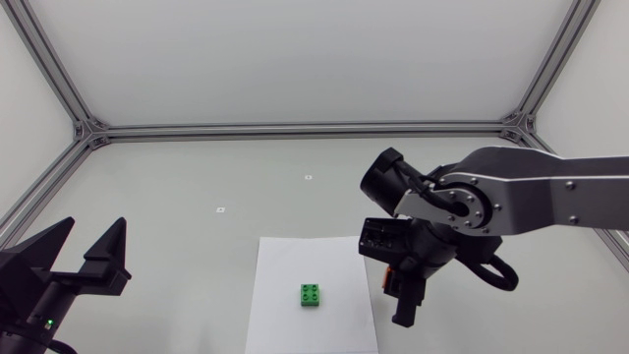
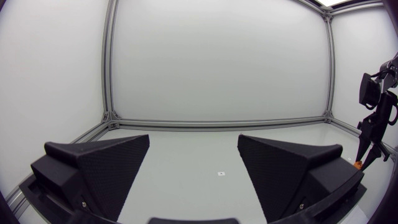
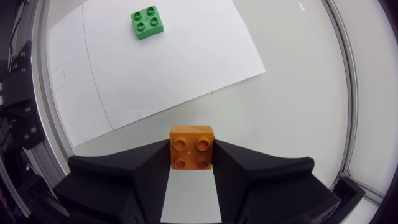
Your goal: Pick up the orange 2x2 brick with the right arm and stack it on top of the green 2x2 brick in the center
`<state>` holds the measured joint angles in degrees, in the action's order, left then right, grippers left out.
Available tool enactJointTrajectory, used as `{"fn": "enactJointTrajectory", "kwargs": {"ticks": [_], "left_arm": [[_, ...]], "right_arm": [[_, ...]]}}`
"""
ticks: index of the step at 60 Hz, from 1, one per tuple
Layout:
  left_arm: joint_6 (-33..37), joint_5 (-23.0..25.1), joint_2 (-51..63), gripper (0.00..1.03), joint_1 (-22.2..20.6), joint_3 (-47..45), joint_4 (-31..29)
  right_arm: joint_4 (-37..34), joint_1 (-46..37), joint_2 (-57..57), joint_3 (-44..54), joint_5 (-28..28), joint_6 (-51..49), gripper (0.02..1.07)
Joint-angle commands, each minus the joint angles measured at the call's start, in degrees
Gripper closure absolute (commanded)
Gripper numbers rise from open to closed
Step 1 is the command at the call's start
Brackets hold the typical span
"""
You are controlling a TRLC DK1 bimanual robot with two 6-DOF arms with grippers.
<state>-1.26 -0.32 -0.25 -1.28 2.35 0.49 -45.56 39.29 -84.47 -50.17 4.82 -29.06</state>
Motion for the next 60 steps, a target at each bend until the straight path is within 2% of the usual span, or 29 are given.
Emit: {"fn": "enactJointTrajectory", "kwargs": {"ticks": [1,10,15,35,60], "left_arm": [[0.7,0.2,-0.5,0.04,0.1,-2.3,-0.8],[0.7,0.2,-0.5,0.04,0.1,-2.3,-0.8],[0.7,0.2,-0.5,0.04,0.1,-2.3,-0.8],[0.7,0.2,-0.5,0.04,0.1,-2.3,-0.8],[0.7,0.2,-0.5,0.04,0.1,-2.3,-0.8]], "right_arm": [[-1.2,3.2,-2.5,-1.9,0.6,2.4,1.02],[-1.6,6.2,-5.0,-5.1,-0.9,1.9,1.01],[-2.2,7.5,-7.5,-7.6,-3.9,1.9,1.02],[-2.7,13.8,-15.6,-16.0,-3.7,0.5,1.01],[-3.0,14.4,-21.1,-20.8,-3.5,-3.7,1.02]]}}
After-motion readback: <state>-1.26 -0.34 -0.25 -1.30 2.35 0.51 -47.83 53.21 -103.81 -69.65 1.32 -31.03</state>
